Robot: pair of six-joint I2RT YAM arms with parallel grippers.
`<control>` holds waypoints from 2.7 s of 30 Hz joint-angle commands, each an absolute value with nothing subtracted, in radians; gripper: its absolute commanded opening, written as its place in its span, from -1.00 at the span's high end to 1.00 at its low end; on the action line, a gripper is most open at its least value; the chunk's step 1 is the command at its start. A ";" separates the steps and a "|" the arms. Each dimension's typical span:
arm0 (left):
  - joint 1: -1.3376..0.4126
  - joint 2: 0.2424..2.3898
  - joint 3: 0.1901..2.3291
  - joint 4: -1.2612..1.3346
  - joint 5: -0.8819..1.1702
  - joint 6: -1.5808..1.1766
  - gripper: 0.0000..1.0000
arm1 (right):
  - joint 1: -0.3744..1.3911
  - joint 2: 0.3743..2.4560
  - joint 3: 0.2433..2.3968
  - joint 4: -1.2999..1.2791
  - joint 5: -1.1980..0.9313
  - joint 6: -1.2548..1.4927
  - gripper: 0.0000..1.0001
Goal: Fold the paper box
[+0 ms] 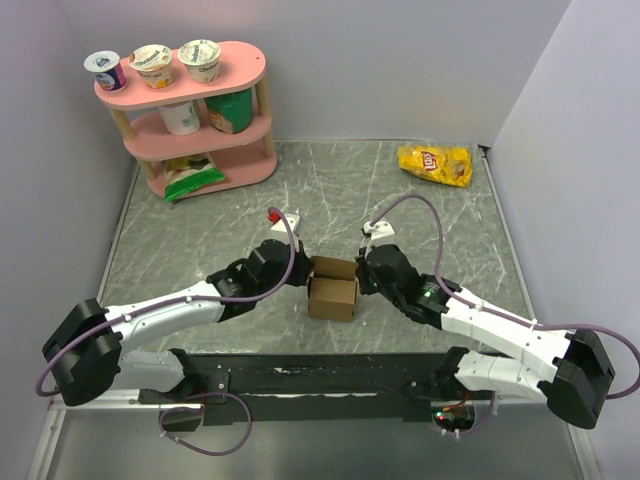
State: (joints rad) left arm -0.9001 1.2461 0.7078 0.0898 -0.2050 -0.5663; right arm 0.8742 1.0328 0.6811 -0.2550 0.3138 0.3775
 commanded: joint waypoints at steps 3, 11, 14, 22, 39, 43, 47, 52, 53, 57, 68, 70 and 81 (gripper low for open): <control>-1.009 1.279 0.726 0.064 -0.351 -0.672 0.97 | 0.891 1.028 0.716 -0.219 0.357 0.451 1.00; -1.066 1.290 0.704 0.072 -0.414 -0.709 0.97 | 0.897 1.037 0.707 -0.196 0.367 0.518 1.00; -1.075 1.293 0.703 0.081 -0.416 -0.726 0.97 | 0.920 1.032 0.696 -0.175 0.397 0.541 1.00; -1.109 1.304 0.726 0.087 -0.466 -0.730 0.98 | 0.971 1.025 0.676 -0.149 0.457 0.577 1.00; -1.121 1.322 0.824 0.014 -0.491 -0.692 0.97 | 1.038 0.951 0.627 -0.064 0.572 0.503 1.00; -1.123 1.336 0.836 0.017 -0.488 -0.707 0.98 | 1.048 0.963 0.629 -0.077 0.587 0.517 1.00; -1.121 1.345 0.812 0.041 -0.486 -0.741 0.98 | 1.055 0.973 0.630 -0.077 0.603 0.523 1.00; -1.126 1.348 0.773 0.063 -0.500 -0.779 0.97 | 1.057 0.985 0.632 -0.081 0.615 0.537 1.00; -1.126 1.347 0.772 0.064 -0.509 -0.785 0.97 | 1.057 0.988 0.634 -0.084 0.618 0.540 1.00; -1.132 1.353 0.769 0.061 -0.529 -0.814 0.97 | 1.062 1.005 0.637 -0.087 0.634 0.552 1.00; -1.184 1.361 0.756 0.044 -0.598 -0.853 0.98 | 1.066 1.022 0.652 -0.126 0.686 0.584 1.00; -1.198 1.365 0.759 0.037 -0.615 -0.867 0.98 | 1.066 1.022 0.650 -0.127 0.690 0.587 1.00; -1.206 1.361 0.836 -0.008 -0.626 -0.796 0.98 | 1.077 1.009 0.623 -0.060 0.631 0.551 1.00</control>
State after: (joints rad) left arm -1.1809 1.3643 0.7795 -0.0235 -0.6792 -0.8211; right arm 1.0481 1.0355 0.6151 -0.2302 0.6933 0.5323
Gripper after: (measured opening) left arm 0.040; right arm 0.012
